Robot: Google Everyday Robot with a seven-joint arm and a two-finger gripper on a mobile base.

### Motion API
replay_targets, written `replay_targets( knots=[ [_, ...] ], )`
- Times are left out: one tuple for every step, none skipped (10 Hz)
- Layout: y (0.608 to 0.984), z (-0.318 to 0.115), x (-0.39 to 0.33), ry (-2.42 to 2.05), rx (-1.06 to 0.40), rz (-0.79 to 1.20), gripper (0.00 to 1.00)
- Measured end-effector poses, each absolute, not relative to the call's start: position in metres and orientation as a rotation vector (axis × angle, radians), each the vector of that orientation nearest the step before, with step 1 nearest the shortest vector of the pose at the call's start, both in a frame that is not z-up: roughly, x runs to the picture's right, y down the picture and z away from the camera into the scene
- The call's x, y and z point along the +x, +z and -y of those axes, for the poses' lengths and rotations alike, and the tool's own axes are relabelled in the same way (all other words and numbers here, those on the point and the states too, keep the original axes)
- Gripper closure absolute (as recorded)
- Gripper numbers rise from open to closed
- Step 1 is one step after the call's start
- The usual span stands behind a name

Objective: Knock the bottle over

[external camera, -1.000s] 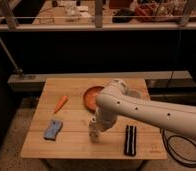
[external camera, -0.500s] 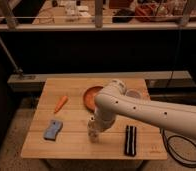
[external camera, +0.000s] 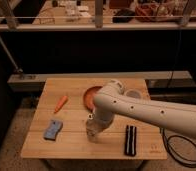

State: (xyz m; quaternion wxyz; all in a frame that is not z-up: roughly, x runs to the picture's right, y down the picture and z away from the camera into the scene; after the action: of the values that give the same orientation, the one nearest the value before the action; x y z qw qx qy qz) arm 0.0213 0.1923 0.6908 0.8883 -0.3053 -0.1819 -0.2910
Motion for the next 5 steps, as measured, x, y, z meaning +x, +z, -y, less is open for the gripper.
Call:
replay_targets(
  knots=[
    [0.6921,-0.1921,0.0191,-0.596,-0.635,0.380,0.99],
    [0.6924,-0.1925,0.0164,-0.594,-0.637,0.384,0.99],
    [0.6927,-0.1930,0.0158,-0.589,-0.639,0.386,0.99],
    [0.6933,-0.1928,0.0155,-0.584,-0.638,0.387,0.99],
    [0.6944,-0.1930,0.0140,-0.580,-0.640,0.388,0.99]
  ],
)
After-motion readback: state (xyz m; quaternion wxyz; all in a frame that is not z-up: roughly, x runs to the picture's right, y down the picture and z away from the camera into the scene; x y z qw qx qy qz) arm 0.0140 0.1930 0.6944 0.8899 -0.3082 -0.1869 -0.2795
